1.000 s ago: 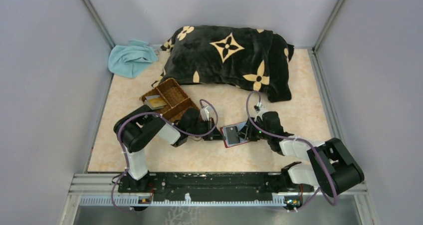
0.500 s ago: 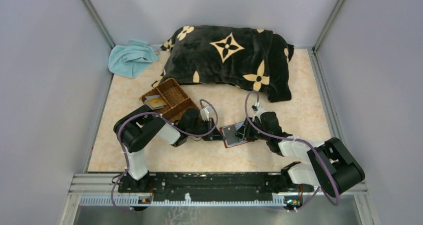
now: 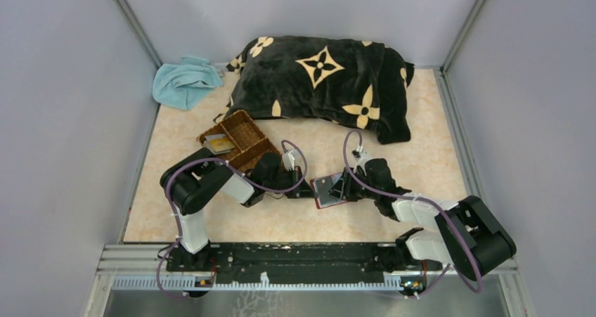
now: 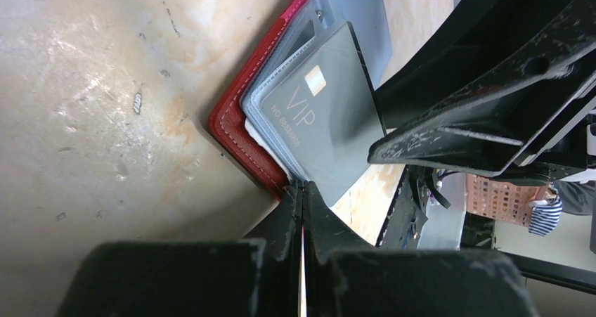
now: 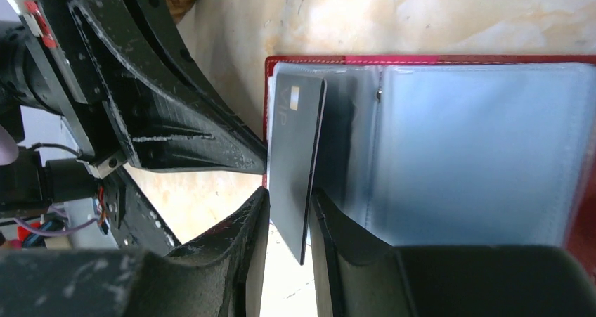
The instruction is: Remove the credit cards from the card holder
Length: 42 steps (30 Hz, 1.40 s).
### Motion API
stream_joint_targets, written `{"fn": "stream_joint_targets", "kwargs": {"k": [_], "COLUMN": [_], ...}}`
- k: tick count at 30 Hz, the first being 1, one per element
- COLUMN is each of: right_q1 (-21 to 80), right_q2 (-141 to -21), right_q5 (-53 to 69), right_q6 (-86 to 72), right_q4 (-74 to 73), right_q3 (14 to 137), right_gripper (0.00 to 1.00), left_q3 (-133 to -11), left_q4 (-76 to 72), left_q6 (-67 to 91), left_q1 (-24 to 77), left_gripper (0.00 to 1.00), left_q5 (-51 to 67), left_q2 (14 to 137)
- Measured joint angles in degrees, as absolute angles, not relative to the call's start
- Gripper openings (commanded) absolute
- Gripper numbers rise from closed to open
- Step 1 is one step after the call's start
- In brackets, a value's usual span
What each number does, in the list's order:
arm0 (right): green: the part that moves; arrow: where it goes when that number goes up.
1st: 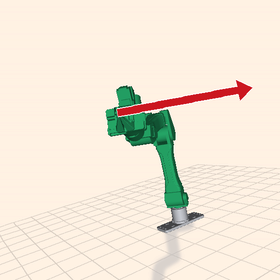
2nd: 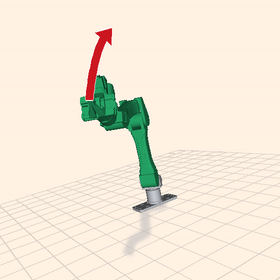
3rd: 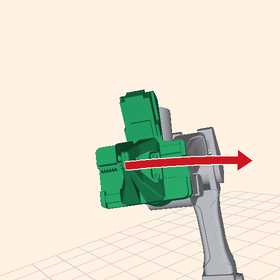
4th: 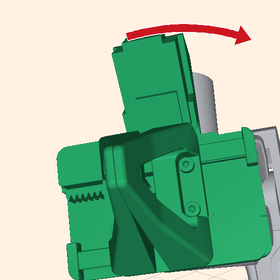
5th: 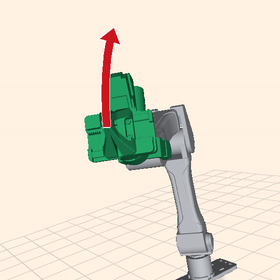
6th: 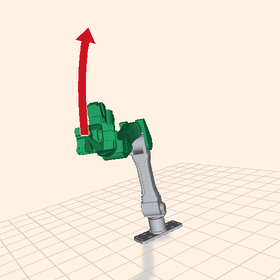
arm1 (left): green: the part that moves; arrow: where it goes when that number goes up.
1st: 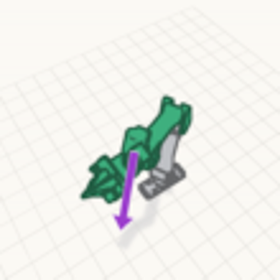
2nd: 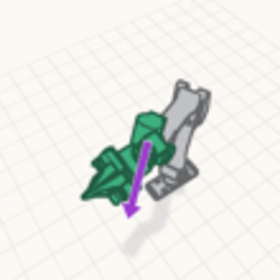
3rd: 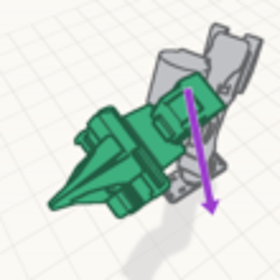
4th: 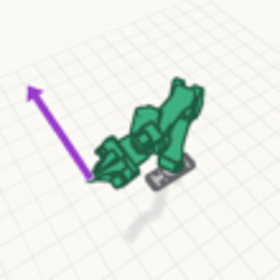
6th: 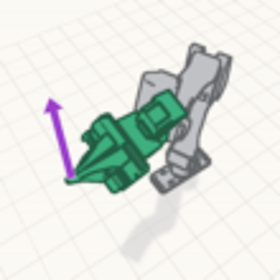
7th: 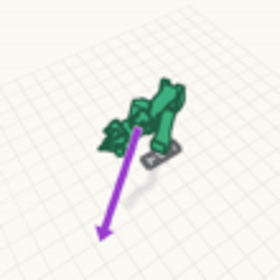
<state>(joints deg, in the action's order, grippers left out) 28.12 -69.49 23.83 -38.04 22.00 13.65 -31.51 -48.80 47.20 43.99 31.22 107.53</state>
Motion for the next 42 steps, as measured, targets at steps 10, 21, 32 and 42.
{"fn": "stream_joint_targets", "kwargs": {"k": [10, 21, 32, 42], "right_q1": [30.87, 31.14, 31.07, 28.1], "right_q2": [-71.35, -70.57, -68.23, -65.32], "right_q5": [23.81, 22.87, 21.67, 22.17], "right_q6": [-38.79, -38.57, -37.91, -37.41], "right_q4": [22.81, 21.28, 17.82, 15.88], "right_q3": [15.09, 15.16, 15.92, 15.92], "right_gripper": [0.28, 0.28, 0.28, 0.28], "left_q3": [-31.44, -30.98, -30.59, -30.48], "left_q4": [-48.84, -49.39, -49.93, -50.19], "left_q6": [47.22, 47.4, 47.92, 48.01], "left_q1": [43.99, 43.99, 43.99, 43.99], "left_gripper": [0.0, 0.0, 0.0, 0.0], "left_q5": [31.2, 31.16, 31.18, 31.18], "left_q2": [107.53, 107.53, 107.53, 107.53]}}
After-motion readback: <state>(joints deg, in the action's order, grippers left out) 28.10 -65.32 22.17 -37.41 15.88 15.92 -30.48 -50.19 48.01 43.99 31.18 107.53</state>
